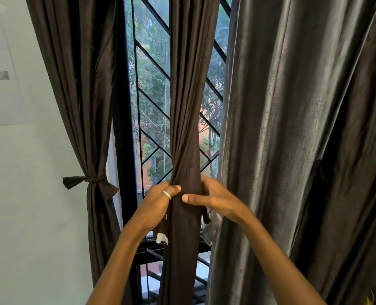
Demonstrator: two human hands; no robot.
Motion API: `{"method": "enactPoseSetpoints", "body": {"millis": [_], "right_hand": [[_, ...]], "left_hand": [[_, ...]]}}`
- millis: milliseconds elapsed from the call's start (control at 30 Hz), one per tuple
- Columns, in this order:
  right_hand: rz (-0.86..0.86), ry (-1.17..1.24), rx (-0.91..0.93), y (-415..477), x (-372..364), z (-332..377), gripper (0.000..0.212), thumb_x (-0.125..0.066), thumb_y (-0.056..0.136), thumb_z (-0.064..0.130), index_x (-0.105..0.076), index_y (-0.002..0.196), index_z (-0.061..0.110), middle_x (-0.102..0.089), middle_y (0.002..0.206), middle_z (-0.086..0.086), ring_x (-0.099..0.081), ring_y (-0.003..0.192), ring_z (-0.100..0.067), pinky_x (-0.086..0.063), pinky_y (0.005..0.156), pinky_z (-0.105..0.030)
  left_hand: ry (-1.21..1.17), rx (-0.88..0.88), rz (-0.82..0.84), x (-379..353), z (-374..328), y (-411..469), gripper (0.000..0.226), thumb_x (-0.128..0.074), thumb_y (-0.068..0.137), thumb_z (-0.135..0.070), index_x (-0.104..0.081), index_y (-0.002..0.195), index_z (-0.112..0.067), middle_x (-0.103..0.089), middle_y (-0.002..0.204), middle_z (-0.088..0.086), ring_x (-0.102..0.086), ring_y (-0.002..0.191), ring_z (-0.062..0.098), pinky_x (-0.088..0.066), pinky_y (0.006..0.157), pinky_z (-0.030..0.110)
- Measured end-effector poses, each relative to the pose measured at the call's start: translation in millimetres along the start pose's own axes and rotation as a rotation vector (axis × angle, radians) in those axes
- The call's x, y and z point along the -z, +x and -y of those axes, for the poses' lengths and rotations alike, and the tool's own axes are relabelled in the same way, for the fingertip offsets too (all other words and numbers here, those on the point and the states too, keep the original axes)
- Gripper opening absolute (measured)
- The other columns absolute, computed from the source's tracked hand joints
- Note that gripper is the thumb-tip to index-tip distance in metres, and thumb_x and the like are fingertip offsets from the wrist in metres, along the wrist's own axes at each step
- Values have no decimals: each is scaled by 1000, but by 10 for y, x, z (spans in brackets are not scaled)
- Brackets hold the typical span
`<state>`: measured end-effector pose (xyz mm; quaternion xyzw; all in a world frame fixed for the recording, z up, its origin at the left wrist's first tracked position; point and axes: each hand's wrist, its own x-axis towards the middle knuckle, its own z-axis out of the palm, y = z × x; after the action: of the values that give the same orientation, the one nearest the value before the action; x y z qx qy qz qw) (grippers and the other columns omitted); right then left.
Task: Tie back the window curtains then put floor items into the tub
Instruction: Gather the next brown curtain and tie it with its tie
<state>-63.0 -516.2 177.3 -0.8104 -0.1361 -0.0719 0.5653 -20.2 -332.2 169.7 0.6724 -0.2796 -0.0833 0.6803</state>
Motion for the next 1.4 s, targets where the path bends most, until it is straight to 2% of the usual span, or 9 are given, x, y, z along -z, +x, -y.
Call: {"method": "enactPoseSetpoints", "body": {"millis": [100,267,433,533,667,833,967,1100,1400], "right_hand": [[11,11,9,-8,-1,-11,35,-70,93,14,-62,127,9,-71,123,-5,-69,112,-18,-56,97,-34],[-134,-392,60,56,-69,-63,35,-63,94,46,-65,124,28,-73,114,9,-69,104,-5,-59,89,-39],[-215,-595,90,38,-48,12,29,-59,98,46,-69,118,28,-74,99,9,-69,90,-4,-58,78,-37],[-267,-621,59,0,-26,41,31,-58,98,45,-68,85,18,-66,72,2,-62,66,-11,-51,62,-39],[-347,-430,-50,-46,-86,89,10,-64,96,34,-60,97,24,-68,63,3,-65,57,-9,-46,57,-28],[-430,253,-209,-99,-246,133,21,-69,93,12,-53,107,14,-68,69,-7,-66,57,-19,-48,50,-27],[-372,522,-211,-166,-313,135,9,-63,97,17,-61,105,13,-76,94,-17,-74,85,-25,-55,71,-30],[-335,505,-154,-247,-364,85,32,-45,100,26,-62,124,13,-76,111,-8,-71,109,-20,-45,100,-42],[-295,300,-29,-215,-585,-54,49,-66,92,-3,-47,133,16,-76,113,0,-70,109,-14,-55,97,-34]], "left_hand": [[9,5,20,38,14,5,26,-46,103,-17,-70,111,-21,-76,108,5,-72,103,25,-55,94,44],[469,-124,-122,104,73,47,26,-49,103,-36,-66,103,-16,-71,96,13,-67,89,27,-55,85,51],[605,-320,-303,50,84,77,35,-61,97,-26,-51,130,-19,-53,121,-5,-56,97,10,-44,81,21],[673,-417,-416,17,91,73,31,-66,93,-20,-50,119,-19,-45,115,-5,-52,82,14,-41,76,22],[779,-442,-511,-67,57,48,21,-68,91,-19,-50,102,-22,-46,103,-5,-55,69,14,-49,64,35],[855,-425,-529,-129,23,46,24,-65,83,-7,-51,87,-27,-47,89,-6,-55,69,17,-50,59,40],[808,-387,-527,-92,13,99,29,-63,79,-2,-64,85,-30,-43,78,-9,-47,65,7,-42,60,33],[693,-308,-496,12,18,167,29,-67,81,-5,-72,88,-33,-49,81,-10,-60,70,16,-56,68,43],[576,-262,-432,32,9,177,19,-68,90,-14,-74,92,-32,-54,85,-6,-65,63,3,-62,67,36]]}}
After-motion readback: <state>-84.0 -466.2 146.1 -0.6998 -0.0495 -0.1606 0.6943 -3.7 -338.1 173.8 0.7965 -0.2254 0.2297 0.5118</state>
